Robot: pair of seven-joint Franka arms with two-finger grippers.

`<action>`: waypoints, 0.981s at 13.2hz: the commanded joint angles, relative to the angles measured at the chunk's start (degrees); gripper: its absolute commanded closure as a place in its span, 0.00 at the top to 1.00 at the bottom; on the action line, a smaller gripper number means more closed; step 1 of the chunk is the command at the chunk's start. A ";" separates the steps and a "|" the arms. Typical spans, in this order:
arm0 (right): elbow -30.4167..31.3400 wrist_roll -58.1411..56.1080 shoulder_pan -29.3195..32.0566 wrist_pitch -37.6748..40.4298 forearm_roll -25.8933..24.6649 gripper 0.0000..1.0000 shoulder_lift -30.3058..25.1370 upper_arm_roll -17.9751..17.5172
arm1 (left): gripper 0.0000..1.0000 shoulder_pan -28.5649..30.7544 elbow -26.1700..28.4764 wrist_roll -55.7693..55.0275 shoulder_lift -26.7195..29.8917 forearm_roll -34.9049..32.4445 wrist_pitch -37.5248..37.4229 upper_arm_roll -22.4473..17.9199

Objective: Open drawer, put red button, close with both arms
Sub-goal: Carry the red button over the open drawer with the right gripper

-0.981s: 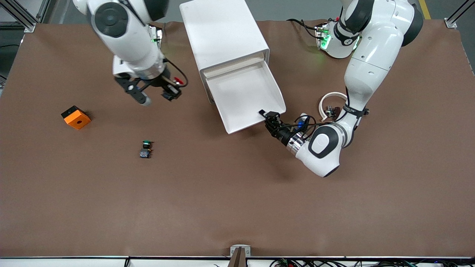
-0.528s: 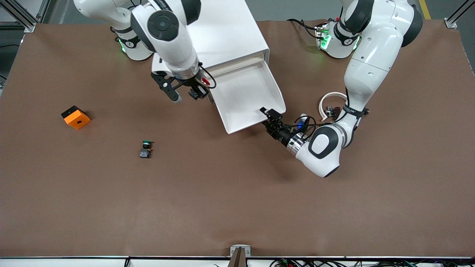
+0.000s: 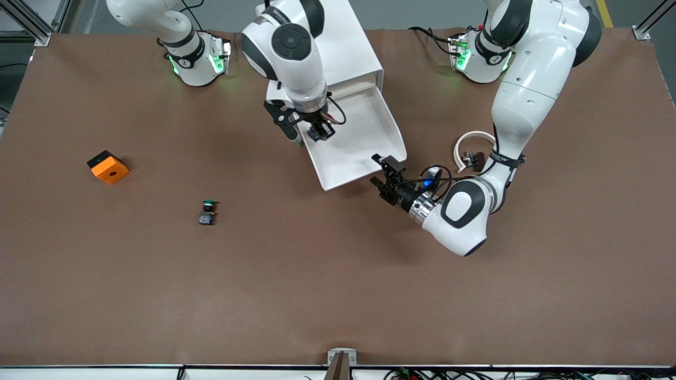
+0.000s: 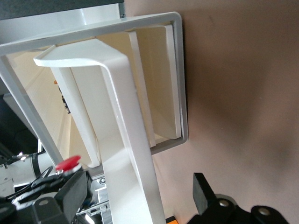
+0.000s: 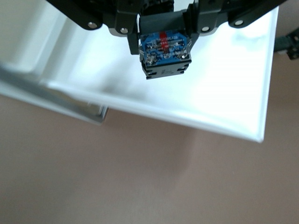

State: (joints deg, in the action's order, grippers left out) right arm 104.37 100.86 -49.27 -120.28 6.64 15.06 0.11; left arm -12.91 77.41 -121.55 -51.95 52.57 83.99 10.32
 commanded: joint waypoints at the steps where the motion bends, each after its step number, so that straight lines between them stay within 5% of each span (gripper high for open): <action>1: -4.69 2.84 -2.23 -0.31 1.10 0.00 4.17 0.68 | 1.00 -0.01 -1.56 5.41 1.32 -5.09 -0.14 0.66; 6: -12.07 2.15 -3.12 -0.31 -0.13 0.00 9.98 0.76 | 1.00 -0.01 -1.91 16.86 5.55 -9.84 -0.23 0.84; 9: -12.79 0.22 -3.38 -0.22 -5.39 0.00 11.48 0.68 | 1.00 0.07 -3.58 25.71 6.25 -14.50 -0.23 0.57; 13: -13.05 -4.27 -3.73 -0.31 -5.50 0.00 12.01 0.68 | 1.00 0.16 -3.58 41.44 7.13 -18.98 -0.14 0.31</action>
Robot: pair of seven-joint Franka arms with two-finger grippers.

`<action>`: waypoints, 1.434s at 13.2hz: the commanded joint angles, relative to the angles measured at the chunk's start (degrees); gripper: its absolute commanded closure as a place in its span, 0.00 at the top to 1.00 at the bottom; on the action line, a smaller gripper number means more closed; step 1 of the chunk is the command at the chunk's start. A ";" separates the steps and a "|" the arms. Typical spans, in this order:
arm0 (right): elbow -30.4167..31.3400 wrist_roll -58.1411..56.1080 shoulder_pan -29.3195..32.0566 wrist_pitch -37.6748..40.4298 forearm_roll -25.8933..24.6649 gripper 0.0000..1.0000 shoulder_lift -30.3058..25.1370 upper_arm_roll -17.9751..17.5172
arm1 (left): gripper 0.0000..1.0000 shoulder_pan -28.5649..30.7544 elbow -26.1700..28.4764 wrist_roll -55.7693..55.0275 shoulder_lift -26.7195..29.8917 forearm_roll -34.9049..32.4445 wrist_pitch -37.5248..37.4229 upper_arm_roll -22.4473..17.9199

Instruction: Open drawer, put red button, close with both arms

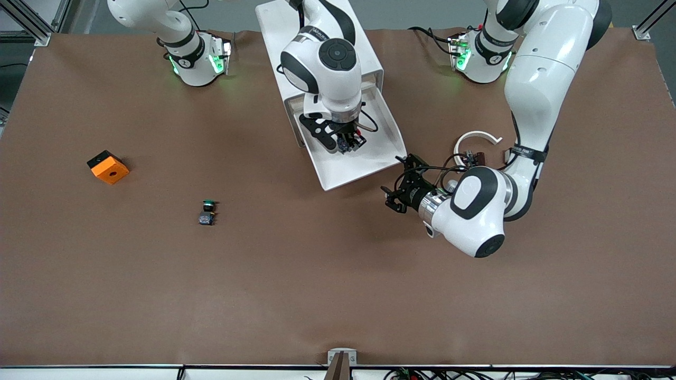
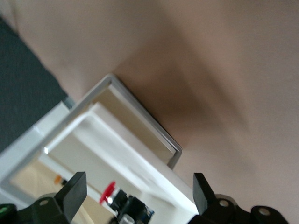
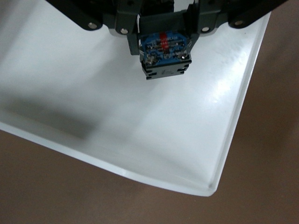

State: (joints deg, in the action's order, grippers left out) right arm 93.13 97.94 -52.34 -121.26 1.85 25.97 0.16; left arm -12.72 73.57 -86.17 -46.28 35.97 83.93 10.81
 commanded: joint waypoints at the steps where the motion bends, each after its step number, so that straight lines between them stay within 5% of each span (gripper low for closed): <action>1: -1.90 -1.18 -0.74 0.59 -0.79 0.00 1.45 0.63 | 1.00 -0.02 0.25 11.06 1.63 -4.05 -0.08 -0.17; 10: -7.35 4.10 -1.53 0.50 -0.44 0.00 6.82 0.63 | 1.00 -2.39 1.31 34.12 4.18 -14.52 14.50 0.09; 19: -7.35 6.38 -1.10 0.58 1.40 0.00 6.82 0.72 | 1.00 -6.26 1.13 34.75 5.77 -29.28 20.83 0.18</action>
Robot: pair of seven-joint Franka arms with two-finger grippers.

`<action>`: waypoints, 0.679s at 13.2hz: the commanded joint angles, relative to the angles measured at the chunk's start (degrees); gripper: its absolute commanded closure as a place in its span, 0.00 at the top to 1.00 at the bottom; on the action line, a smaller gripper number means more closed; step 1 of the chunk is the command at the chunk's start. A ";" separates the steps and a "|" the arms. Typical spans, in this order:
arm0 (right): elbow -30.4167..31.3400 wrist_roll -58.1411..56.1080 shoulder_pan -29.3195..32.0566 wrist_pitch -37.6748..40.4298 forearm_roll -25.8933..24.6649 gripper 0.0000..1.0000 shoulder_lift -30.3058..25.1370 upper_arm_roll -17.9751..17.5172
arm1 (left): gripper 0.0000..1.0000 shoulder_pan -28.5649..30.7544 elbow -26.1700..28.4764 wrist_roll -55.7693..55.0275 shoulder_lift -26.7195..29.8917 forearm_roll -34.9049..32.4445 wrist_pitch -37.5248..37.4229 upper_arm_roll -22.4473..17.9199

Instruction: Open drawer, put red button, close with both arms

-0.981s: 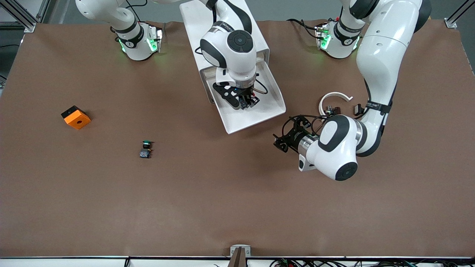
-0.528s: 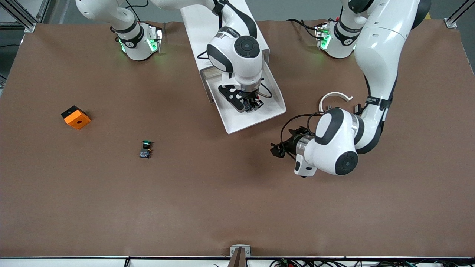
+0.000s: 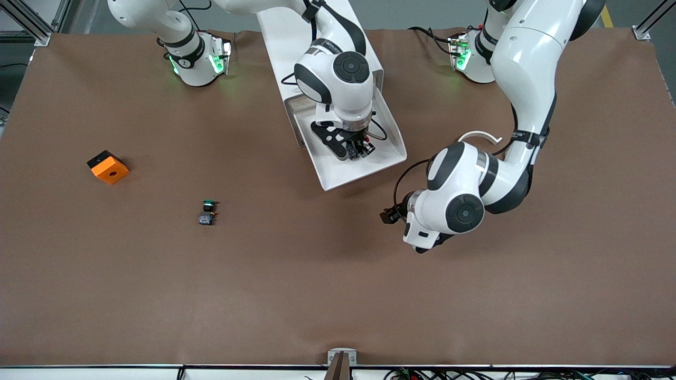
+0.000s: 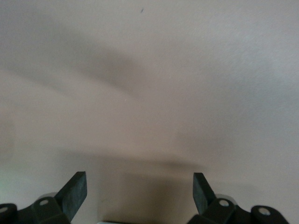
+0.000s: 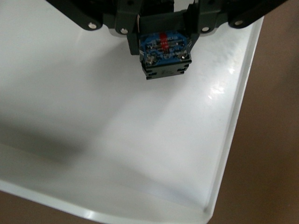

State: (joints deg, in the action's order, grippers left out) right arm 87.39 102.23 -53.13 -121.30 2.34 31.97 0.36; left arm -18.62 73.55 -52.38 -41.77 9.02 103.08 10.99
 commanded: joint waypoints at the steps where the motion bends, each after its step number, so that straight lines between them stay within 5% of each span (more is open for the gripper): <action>1: -1.61 2.19 -0.31 0.63 0.91 0.00 0.82 0.52 | 1.00 -0.80 1.25 0.97 1.17 -4.16 1.77 0.00; 3: -1.61 2.27 -0.40 0.63 0.91 0.06 0.82 0.52 | 1.00 -0.98 1.25 0.97 0.99 -6.11 2.56 0.09; 4: -1.61 2.45 -0.40 0.63 1.00 0.30 0.82 0.52 | 1.00 -0.89 1.25 0.97 0.90 -6.20 2.65 0.09; 5: -1.61 2.54 -0.40 0.63 0.91 0.39 0.82 0.52 | 1.00 -0.89 1.25 0.97 0.90 -6.12 2.65 0.09; 6: -1.61 2.71 -0.57 0.63 0.56 0.99 0.90 0.52 | 1.00 -0.80 1.25 0.97 0.81 -6.12 3.26 0.00; 9: -1.61 2.45 -1.37 0.72 -0.50 1.00 0.90 0.61 | 1.00 -0.63 1.16 0.97 0.99 -6.20 3.44 0.00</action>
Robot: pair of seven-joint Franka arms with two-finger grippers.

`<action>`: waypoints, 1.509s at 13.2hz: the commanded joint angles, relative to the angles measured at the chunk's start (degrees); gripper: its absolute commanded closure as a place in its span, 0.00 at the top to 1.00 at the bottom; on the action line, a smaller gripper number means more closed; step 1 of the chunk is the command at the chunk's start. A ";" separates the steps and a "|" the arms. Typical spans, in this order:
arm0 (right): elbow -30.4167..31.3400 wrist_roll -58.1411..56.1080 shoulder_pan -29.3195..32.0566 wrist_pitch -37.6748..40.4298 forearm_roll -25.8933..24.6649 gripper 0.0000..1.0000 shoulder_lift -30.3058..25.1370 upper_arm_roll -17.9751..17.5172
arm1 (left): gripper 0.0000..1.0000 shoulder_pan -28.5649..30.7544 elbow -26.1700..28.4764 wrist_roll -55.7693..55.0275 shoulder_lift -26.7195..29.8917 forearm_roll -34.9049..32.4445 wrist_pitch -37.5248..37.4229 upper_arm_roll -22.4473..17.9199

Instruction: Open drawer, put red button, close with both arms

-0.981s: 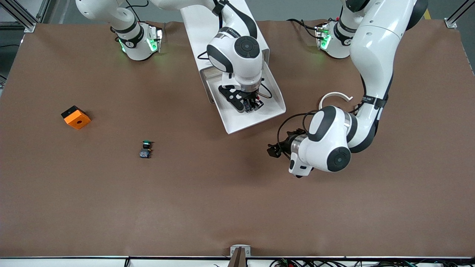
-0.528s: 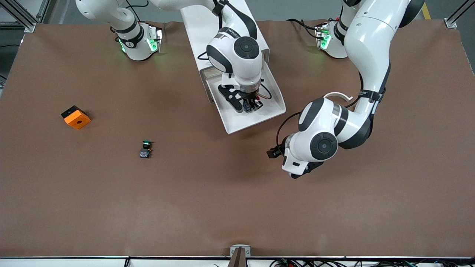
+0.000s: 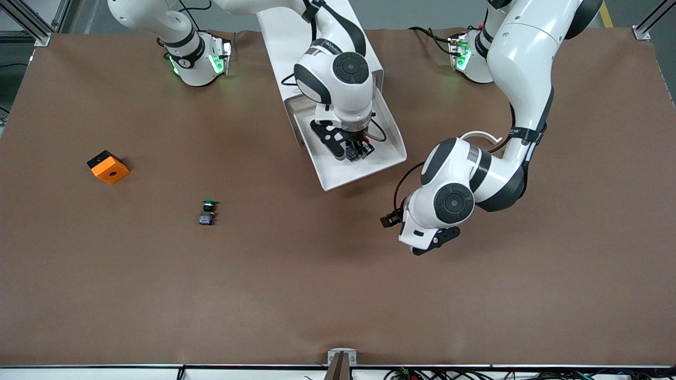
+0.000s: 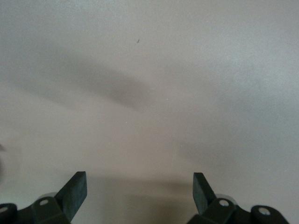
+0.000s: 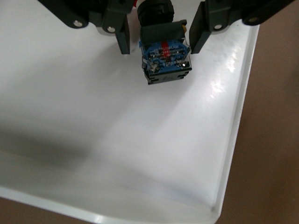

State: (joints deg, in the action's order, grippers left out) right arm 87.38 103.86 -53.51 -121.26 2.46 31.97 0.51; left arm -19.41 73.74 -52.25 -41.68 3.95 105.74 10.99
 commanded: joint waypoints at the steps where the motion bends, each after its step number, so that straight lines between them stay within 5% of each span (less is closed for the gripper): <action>1: -1.69 0.73 -0.90 0.76 -0.61 1.00 0.81 0.46 | 1.00 0.16 0.97 0.83 0.99 -1.05 0.78 0.00; 12: -5.99 -2.69 1.56 6.90 -0.44 1.00 0.02 0.90 | 1.00 -1.69 2.28 -0.22 3.89 -4.47 0.70 0.61; 20: -5.99 -15.43 6.92 19.82 -0.17 1.00 -6.21 0.90 | 1.00 -1.69 18.98 -0.40 12.59 -4.03 13.96 2.02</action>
State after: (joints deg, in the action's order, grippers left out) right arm 80.77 91.63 -48.33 -103.85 2.36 28.08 2.04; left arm -21.28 86.96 -52.25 -32.82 0.76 116.95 12.06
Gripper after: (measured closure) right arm 0.000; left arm 0.000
